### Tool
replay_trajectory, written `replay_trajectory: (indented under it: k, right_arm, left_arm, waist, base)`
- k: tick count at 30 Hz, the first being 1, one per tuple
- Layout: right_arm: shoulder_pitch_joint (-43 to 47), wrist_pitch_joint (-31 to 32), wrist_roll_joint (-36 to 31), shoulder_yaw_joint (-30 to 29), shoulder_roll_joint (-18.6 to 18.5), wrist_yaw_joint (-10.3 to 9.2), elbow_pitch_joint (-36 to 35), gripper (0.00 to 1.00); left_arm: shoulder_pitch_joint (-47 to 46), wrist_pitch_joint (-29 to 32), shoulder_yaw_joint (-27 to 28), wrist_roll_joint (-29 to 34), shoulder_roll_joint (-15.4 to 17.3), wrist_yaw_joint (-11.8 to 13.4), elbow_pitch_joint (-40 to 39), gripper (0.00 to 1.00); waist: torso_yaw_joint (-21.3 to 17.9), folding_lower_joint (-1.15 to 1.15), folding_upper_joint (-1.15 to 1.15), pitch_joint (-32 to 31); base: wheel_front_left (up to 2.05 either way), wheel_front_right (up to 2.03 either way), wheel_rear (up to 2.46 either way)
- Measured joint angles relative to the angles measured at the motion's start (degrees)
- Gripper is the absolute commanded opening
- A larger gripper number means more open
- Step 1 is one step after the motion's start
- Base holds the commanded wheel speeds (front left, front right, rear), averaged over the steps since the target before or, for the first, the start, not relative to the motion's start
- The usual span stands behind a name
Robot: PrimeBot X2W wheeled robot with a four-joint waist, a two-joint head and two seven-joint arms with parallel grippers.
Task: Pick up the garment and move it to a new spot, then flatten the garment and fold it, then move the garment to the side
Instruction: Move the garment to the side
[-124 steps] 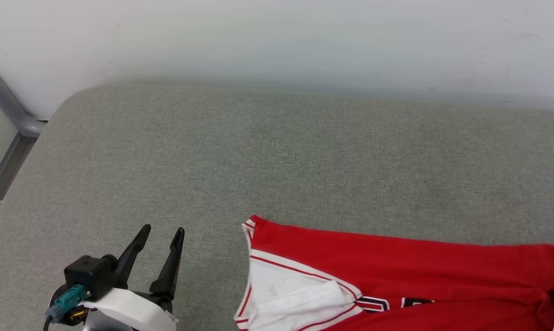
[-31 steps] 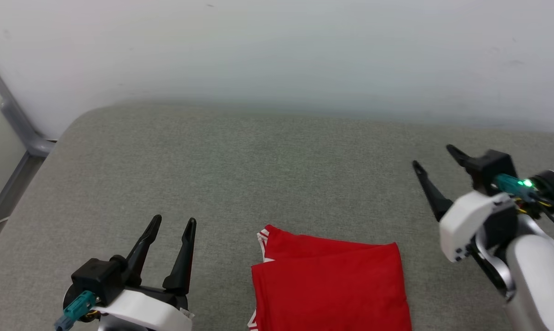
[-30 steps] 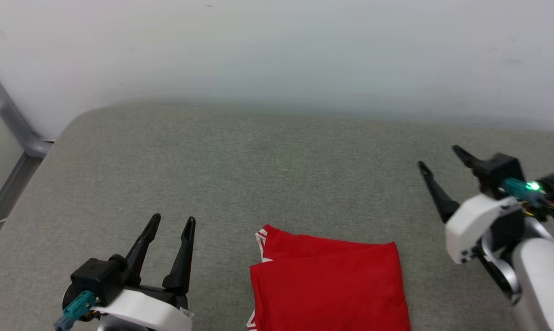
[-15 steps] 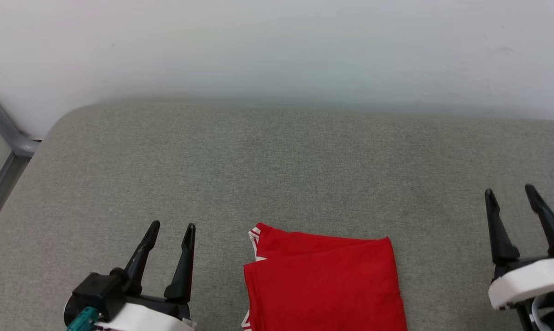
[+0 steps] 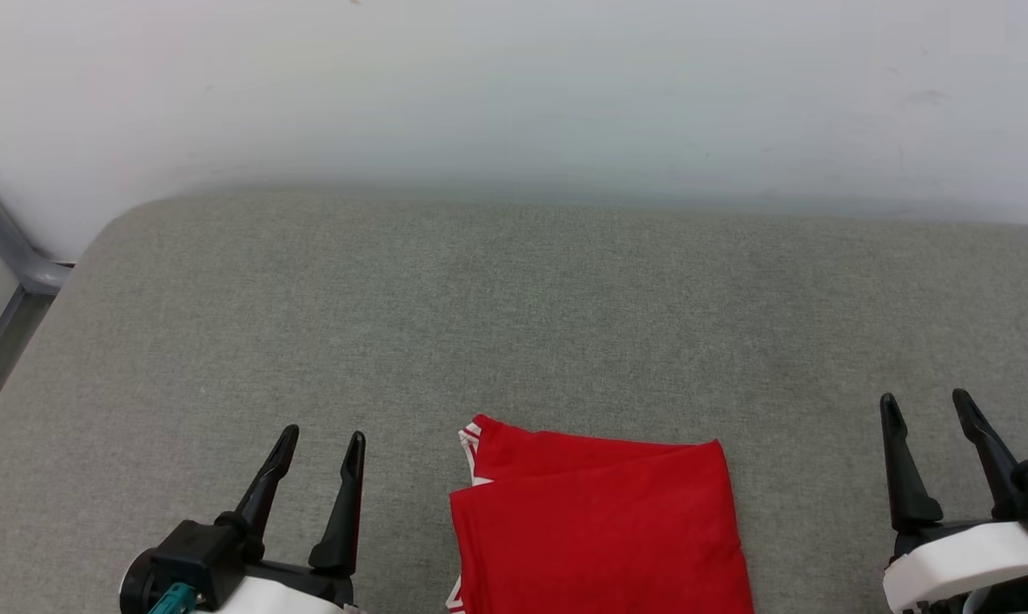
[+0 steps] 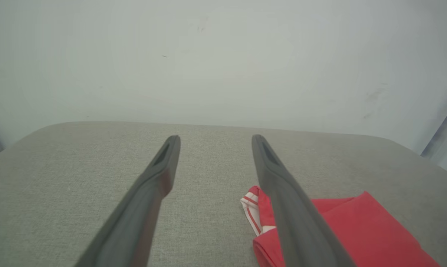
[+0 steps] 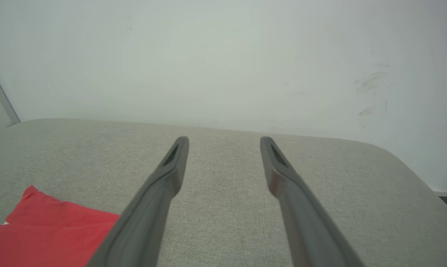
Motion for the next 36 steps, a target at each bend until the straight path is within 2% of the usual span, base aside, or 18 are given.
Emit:
replay_trajectory:
  k: [5,8,16,23,28,36]
  right_arm:
    - [0.33,2.80,0.67,0.24,-0.01,0.00,-0.75,1.00]
    - [0.51,6.58,0.63,2.48,-1.16,0.00,-1.40,1.00]
    - [1.72,28.38,6.22,10.22,-5.23,0.00,-4.07,1.00]
    - [1.53,44.44,10.83,11.70,-3.19,0.00,-5.34,1.00]
    - [0.19,51.00,9.26,10.23,-1.63,-0.01,-3.99,1.00]
    - [-1.52,54.64,7.93,11.16,-1.11,-0.01,0.62,1.00]
  left_arm:
    - [-0.03,-0.01,0.89,1.10,-1.09,-1.08,0.26,1.00]
    - [-0.11,-0.01,0.97,1.41,-1.68,-1.32,0.37,1.00]
    - [-1.62,-0.01,1.22,2.11,-2.09,-1.86,0.38,1.00]
    - [-3.82,-0.01,-0.44,3.38,-2.44,-2.08,1.37,1.00]
    - [-5.06,-0.01,-1.03,3.23,-2.58,-2.08,1.63,1.00]
    - [-6.45,-0.01,-1.88,2.58,-2.41,-2.08,1.97,1.00]
  waist:
    - [0.51,0.00,0.00,0.40]
    - [0.83,0.00,0.00,0.91]
    - [1.74,0.00,0.00,3.56]
    - [3.48,0.00,0.00,6.62]
    - [5.52,0.00,0.00,8.34]
    - [8.66,0.00,0.00,10.36]
  base:
    - [0.00,0.00,0.00]
    - [0.00,0.00,0.00]
    - [0.00,0.00,0.00]
    - [0.00,0.00,0.00]
    - [0.00,0.00,0.00]
    - [0.00,0.00,0.00]
